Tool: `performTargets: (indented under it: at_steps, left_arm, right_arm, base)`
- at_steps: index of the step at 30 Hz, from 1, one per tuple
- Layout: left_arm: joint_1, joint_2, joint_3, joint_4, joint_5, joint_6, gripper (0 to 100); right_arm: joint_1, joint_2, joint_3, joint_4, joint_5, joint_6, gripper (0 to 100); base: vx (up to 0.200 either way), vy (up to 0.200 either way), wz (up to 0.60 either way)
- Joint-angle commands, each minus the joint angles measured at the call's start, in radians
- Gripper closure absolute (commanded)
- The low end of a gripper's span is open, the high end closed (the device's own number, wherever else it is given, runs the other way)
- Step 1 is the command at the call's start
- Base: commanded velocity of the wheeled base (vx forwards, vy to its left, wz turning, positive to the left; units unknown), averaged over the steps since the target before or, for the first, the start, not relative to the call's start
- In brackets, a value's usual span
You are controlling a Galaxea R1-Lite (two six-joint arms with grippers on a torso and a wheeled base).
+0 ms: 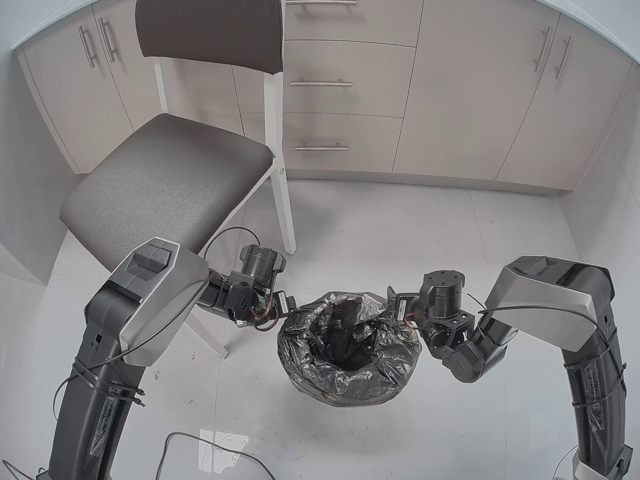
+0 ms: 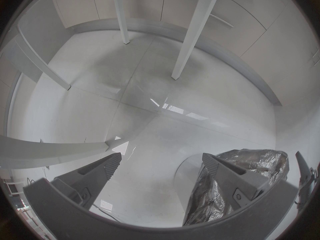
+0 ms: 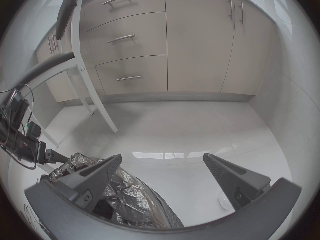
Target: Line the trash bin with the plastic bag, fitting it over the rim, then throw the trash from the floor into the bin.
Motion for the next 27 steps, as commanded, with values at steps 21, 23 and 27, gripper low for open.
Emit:
performTargets:
  at_steps: [21, 23, 27]
  left_arm:
    - [-0.002, -0.076, 0.238, -0.34, -0.086, 0.006, 0]
    - [-0.002, -0.08, 0.255, -0.363, -0.098, 0.011, 0]
    - [-0.002, -0.086, 0.3, -0.426, -0.126, 0.04, 0]
  right_arm:
    - [-0.034, 0.063, 0.038, 0.012, 0.113, -0.106, 0]
    - [-0.034, 0.069, 0.037, 0.012, 0.115, -0.109, 0]
    - [-0.034, 0.092, 0.026, 0.017, 0.115, -0.123, 0]
  base:
    - [0.0, 0.0, 0.0]
    - [0.0, 0.0, 0.0]
    - [0.0, 0.0, 0.0]
